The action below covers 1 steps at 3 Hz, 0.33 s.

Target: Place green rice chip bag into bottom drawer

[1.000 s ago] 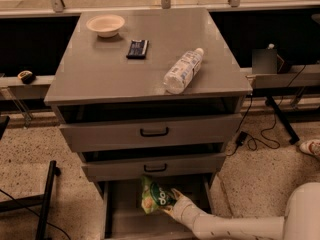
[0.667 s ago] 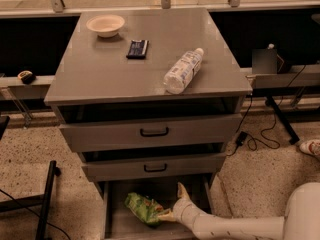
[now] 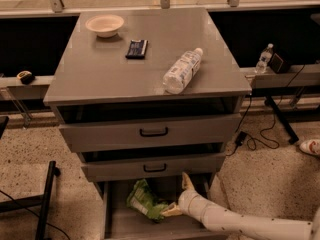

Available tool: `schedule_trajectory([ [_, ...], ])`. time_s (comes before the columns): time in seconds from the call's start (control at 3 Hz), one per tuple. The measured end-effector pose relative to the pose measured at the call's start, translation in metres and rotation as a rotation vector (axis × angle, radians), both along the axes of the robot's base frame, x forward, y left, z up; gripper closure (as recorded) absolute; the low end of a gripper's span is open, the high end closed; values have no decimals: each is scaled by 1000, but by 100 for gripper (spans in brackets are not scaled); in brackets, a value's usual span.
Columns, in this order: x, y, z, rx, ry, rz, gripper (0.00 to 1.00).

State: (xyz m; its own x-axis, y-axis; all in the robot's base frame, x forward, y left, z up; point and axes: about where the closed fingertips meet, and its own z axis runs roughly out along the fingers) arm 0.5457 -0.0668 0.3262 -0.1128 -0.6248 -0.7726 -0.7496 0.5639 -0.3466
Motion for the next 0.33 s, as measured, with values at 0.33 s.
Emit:
schedule_trajectory([
  [0.33, -17, 7, -7, -24, 20, 84, 0],
])
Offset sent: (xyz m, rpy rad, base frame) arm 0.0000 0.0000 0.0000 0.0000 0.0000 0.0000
